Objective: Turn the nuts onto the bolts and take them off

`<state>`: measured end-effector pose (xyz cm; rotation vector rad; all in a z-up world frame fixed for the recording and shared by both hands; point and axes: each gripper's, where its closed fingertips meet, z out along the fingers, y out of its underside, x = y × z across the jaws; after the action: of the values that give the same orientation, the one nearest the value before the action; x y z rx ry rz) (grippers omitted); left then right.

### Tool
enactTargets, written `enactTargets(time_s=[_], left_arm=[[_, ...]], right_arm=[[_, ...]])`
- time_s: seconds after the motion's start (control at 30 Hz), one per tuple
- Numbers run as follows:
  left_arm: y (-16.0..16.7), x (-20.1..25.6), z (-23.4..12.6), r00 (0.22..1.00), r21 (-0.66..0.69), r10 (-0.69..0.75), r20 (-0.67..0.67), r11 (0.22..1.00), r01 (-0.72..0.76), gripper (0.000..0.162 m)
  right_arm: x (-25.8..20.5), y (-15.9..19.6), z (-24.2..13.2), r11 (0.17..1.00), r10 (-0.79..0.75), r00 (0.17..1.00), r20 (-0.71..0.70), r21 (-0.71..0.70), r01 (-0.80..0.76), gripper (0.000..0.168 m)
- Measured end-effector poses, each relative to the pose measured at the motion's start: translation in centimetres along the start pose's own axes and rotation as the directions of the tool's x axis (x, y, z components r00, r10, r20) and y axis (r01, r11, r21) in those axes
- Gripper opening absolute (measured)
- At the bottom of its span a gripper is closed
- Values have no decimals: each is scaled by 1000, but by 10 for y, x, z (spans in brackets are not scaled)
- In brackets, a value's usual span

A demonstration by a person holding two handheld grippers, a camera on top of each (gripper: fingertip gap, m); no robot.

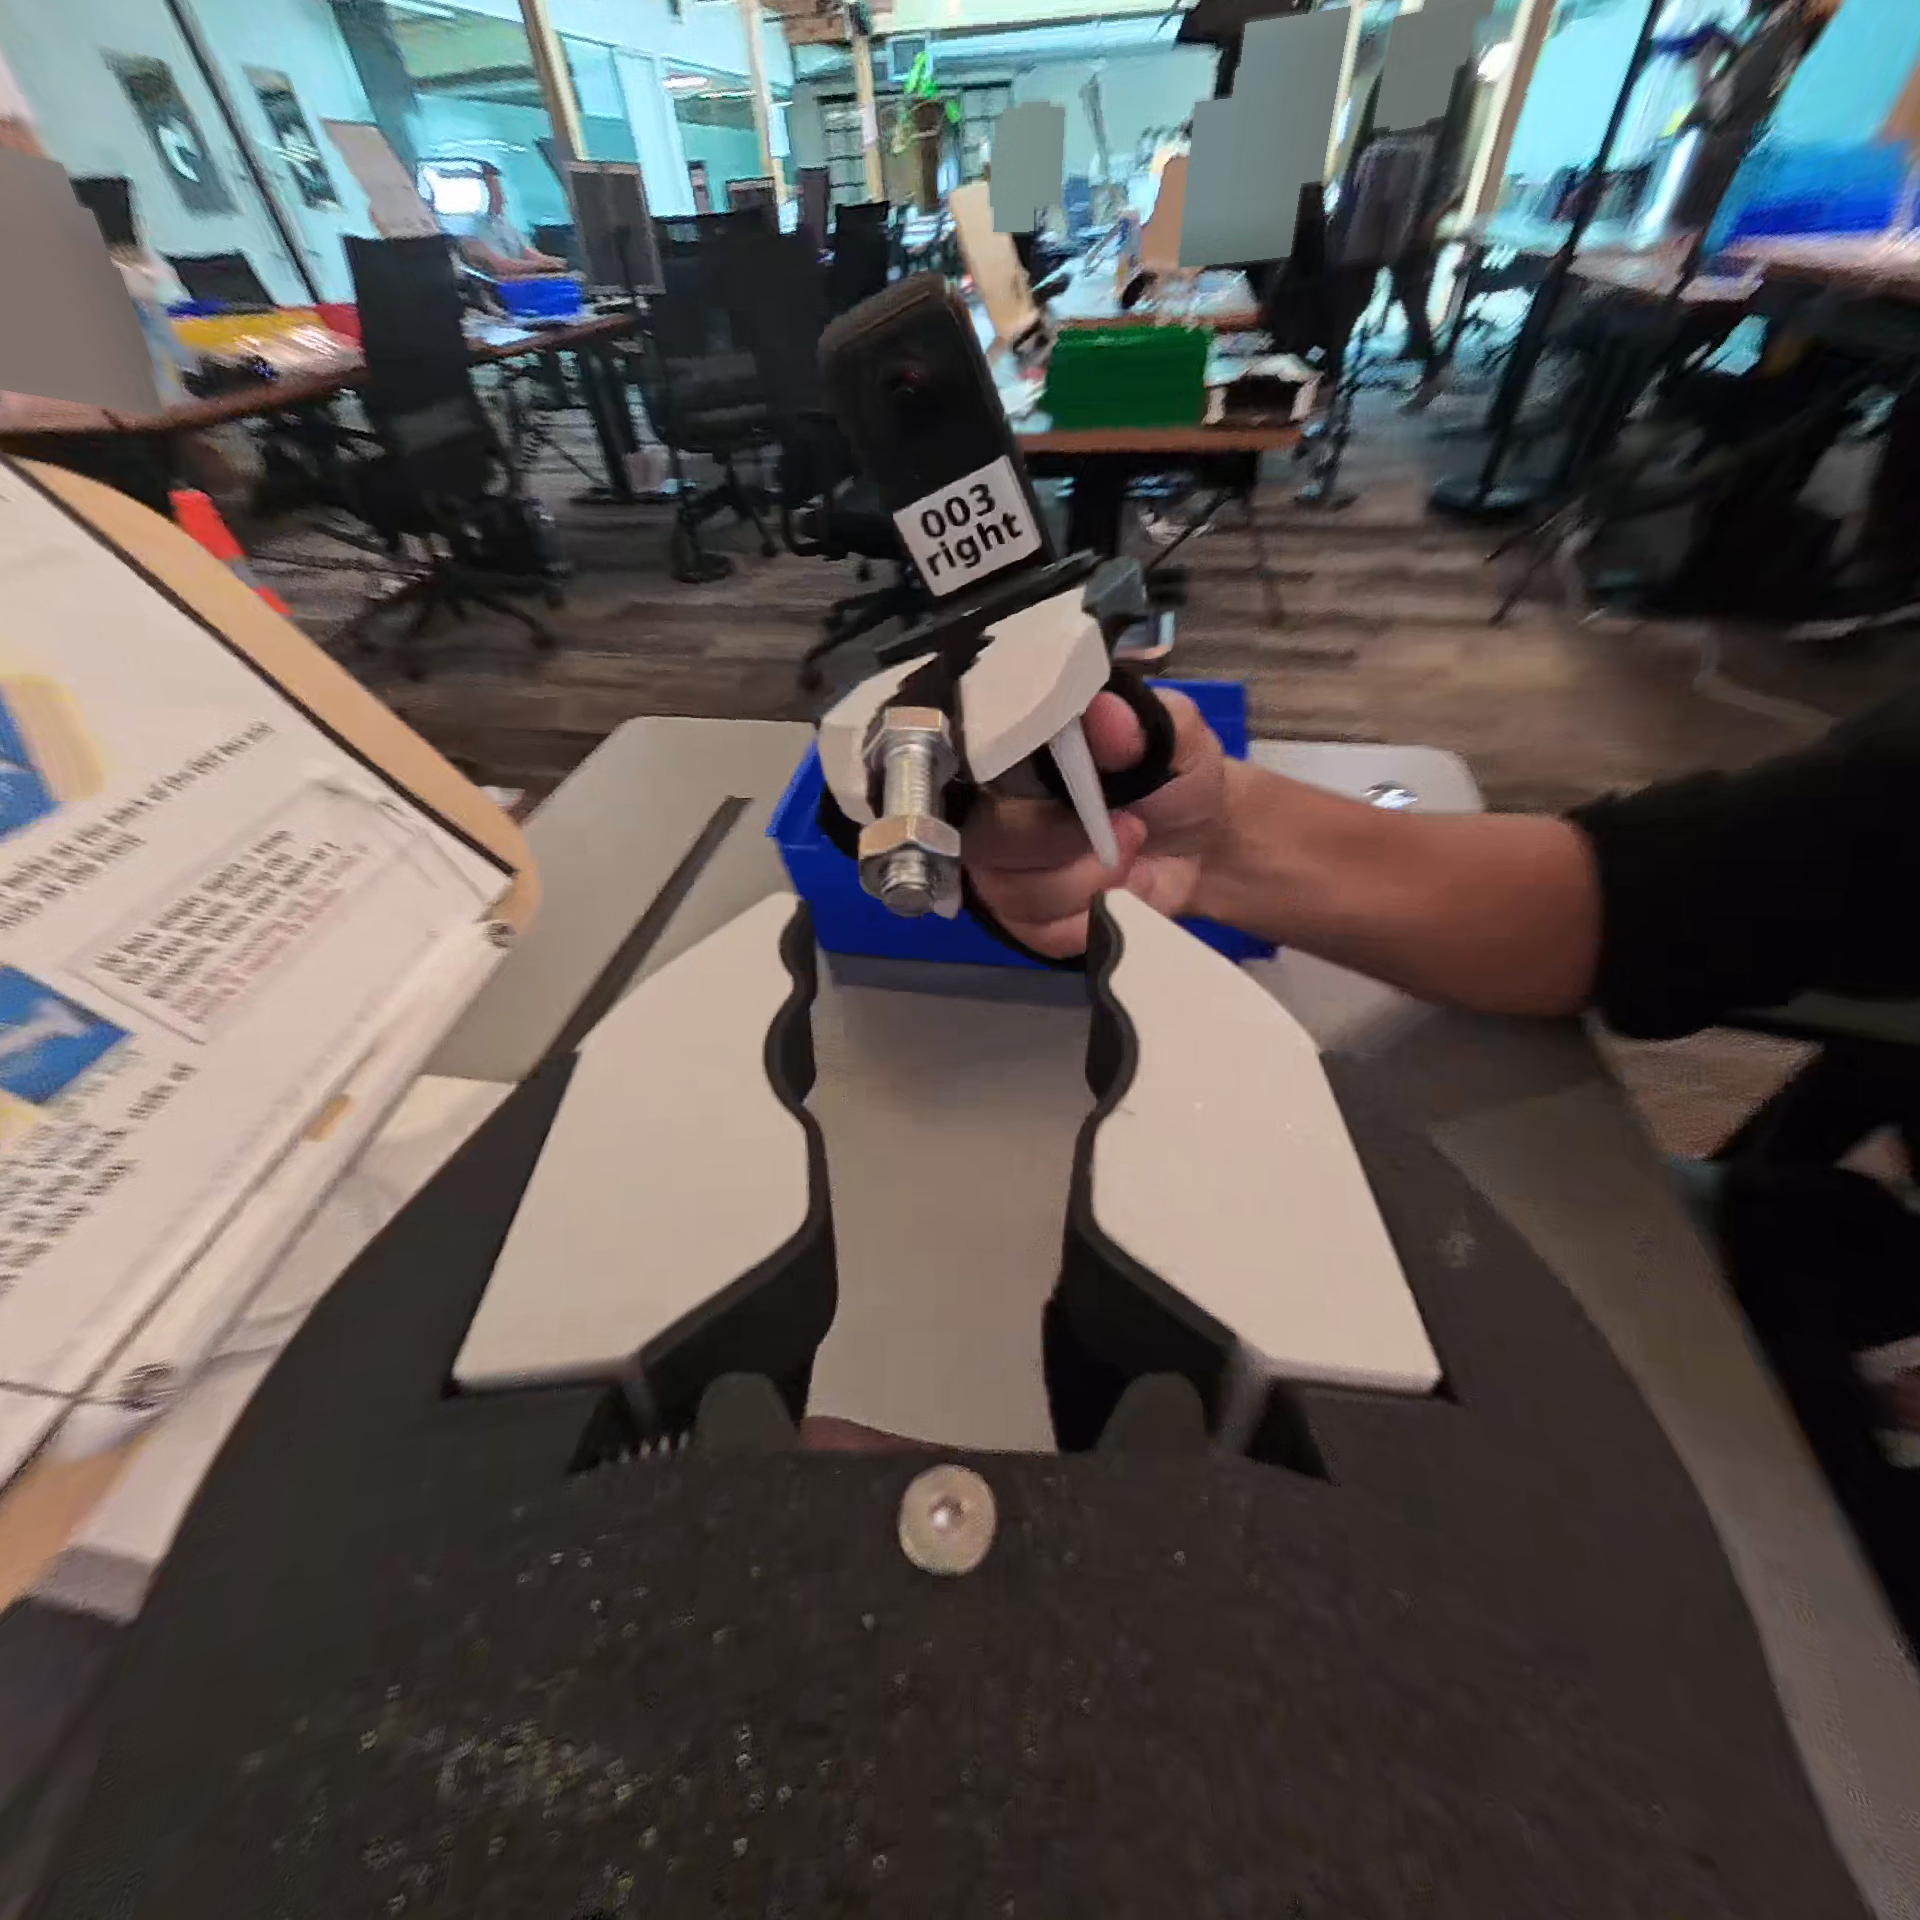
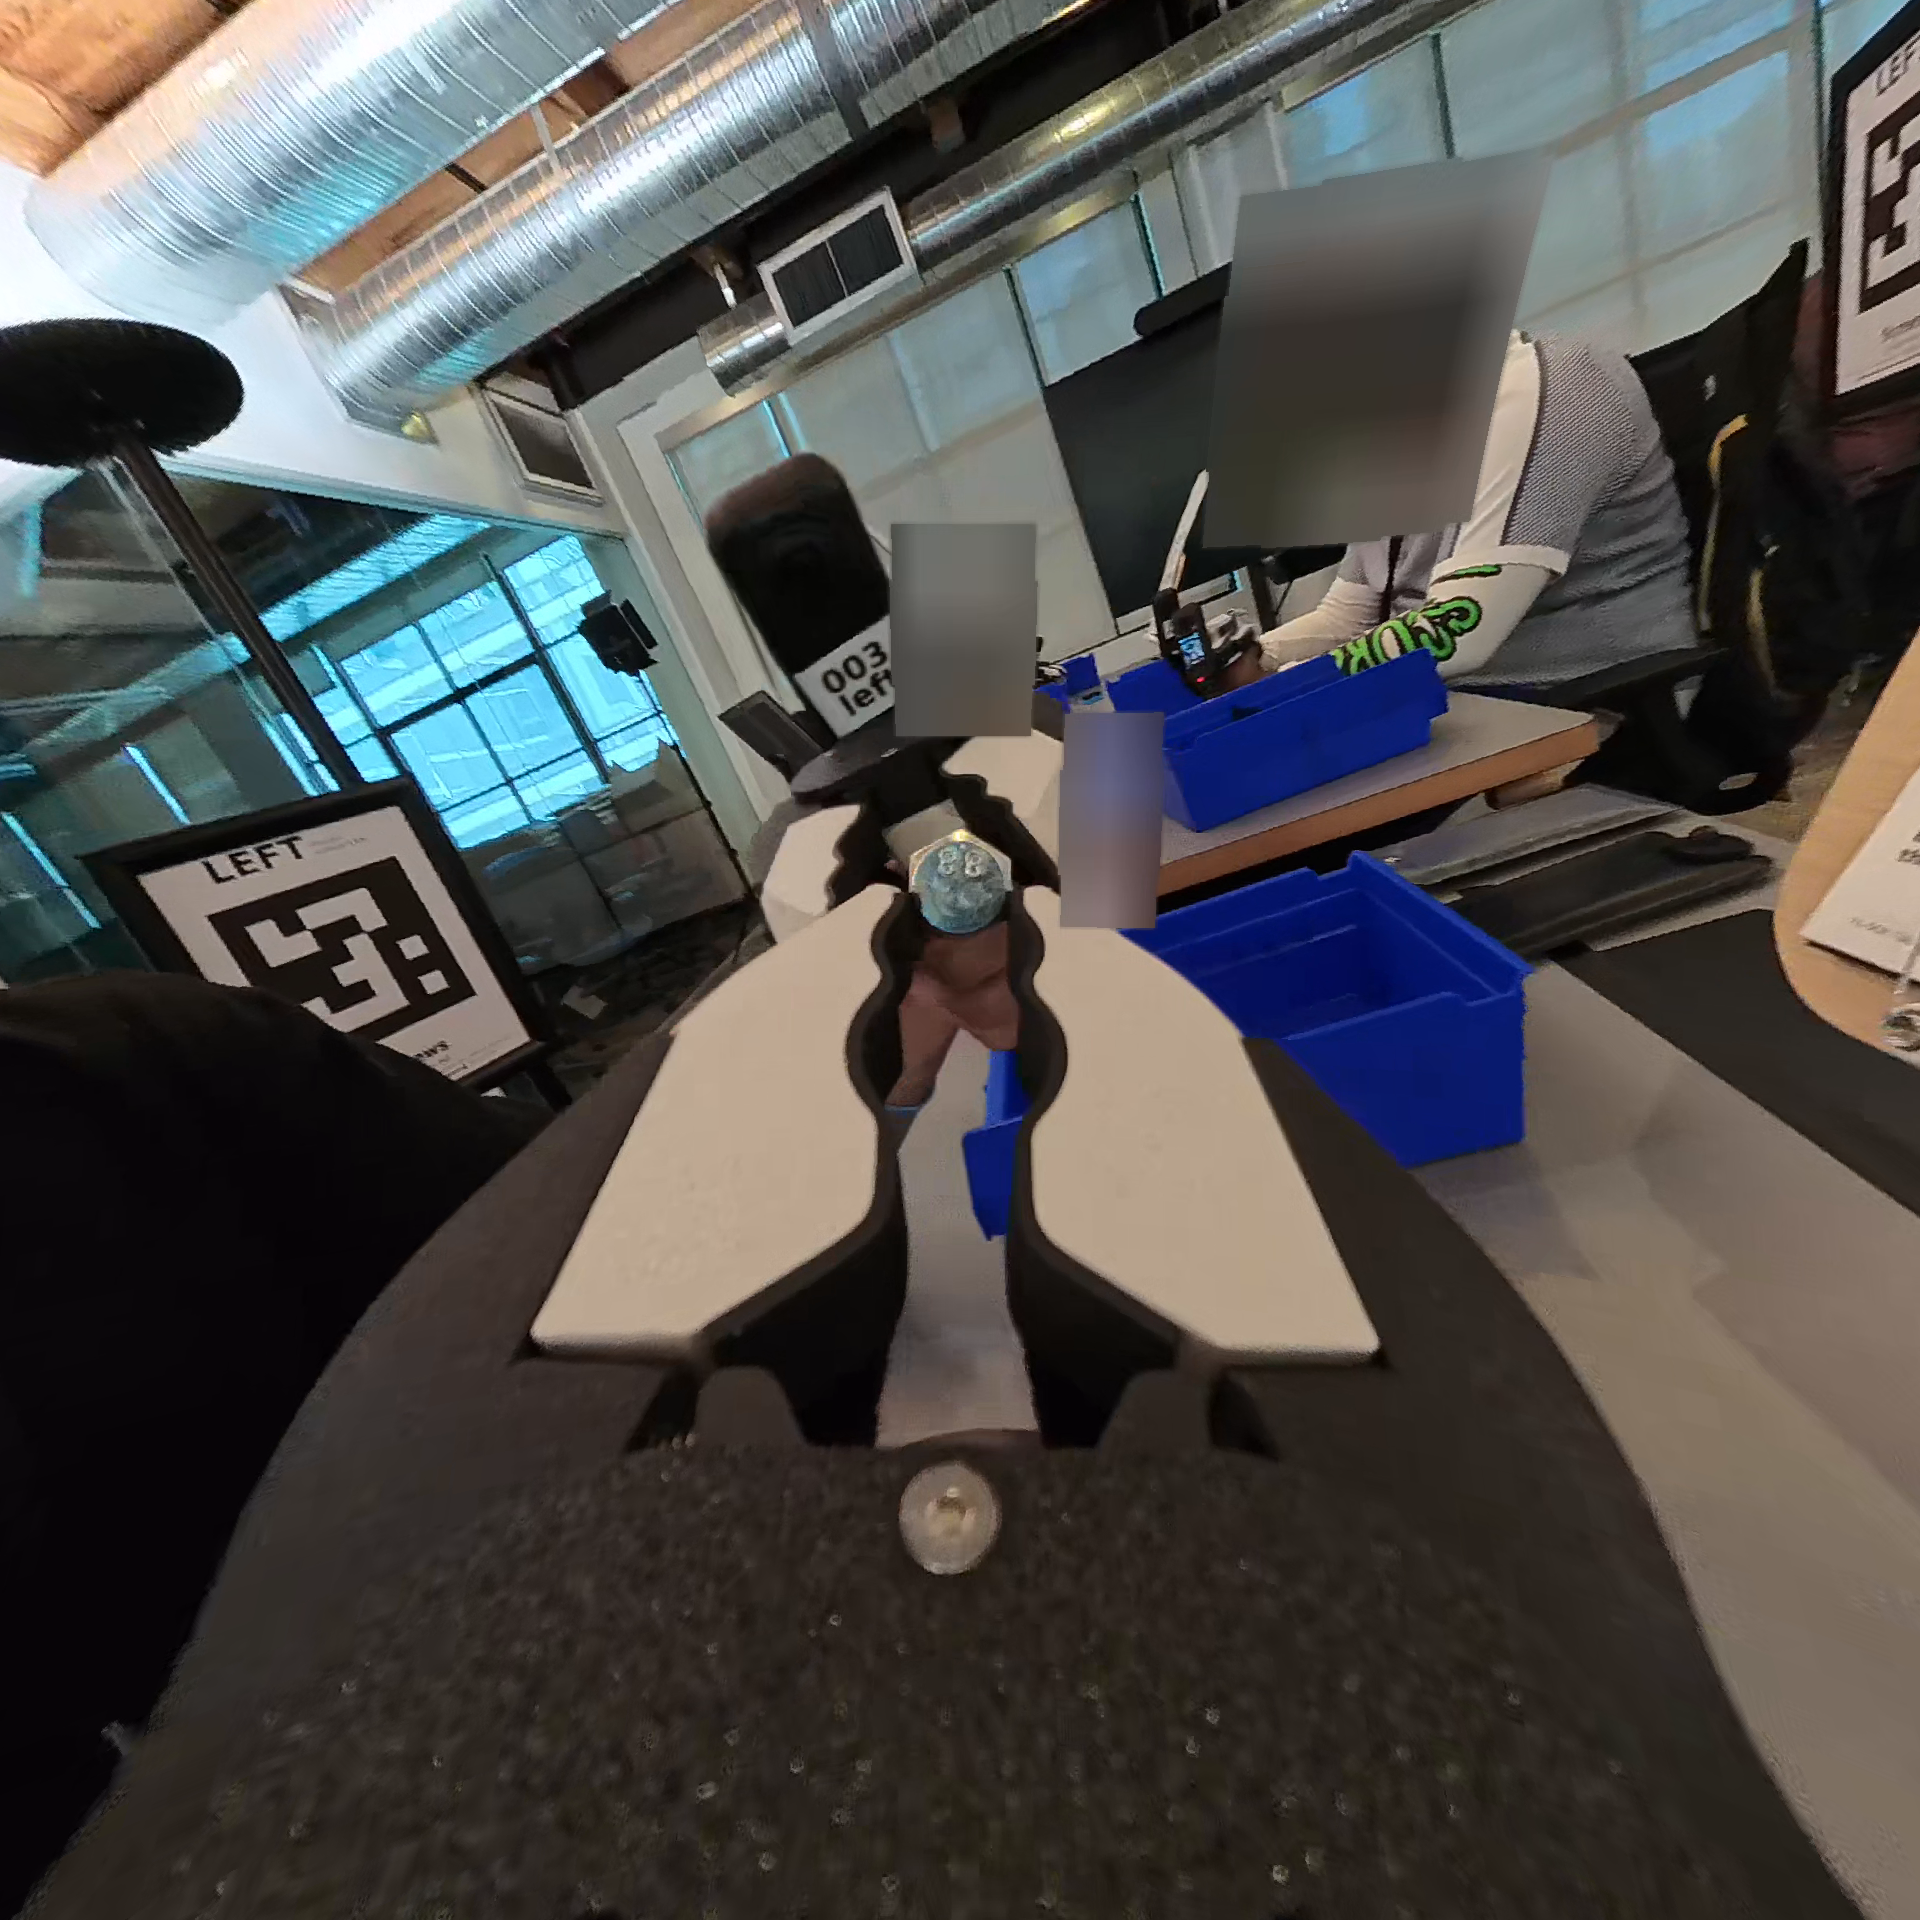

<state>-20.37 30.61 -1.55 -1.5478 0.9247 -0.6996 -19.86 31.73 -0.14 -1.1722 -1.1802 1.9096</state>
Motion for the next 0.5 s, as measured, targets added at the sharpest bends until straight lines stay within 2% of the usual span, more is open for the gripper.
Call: enactTargets(time_s=[0.13, 0.33, 0.4, 0.5], left_arm=[[5, -4, 2, 992, -47, 104, 77, 994, -100, 36], [3, -1, 3, 985, -37, 149, 83, 989, -146, 18], [4, 1, 2, 994, -42, 98, 36, 994, -97, 18], [5, 5, -1, 992, -51, -91, -88, 995, 87, 18]], right_arm=[[-4, 3, 4, 1000, 18, 999, 28, -5, -18, 17], [-6, 9, 9, 1000, 8, 999, 31, -31, -7, 17], [-7, 10, 9, 999, 3, 999, 37, -39, -1, 17], [-7, 15, 10, 997, -26, 999, 30, -66, 28, 17]])
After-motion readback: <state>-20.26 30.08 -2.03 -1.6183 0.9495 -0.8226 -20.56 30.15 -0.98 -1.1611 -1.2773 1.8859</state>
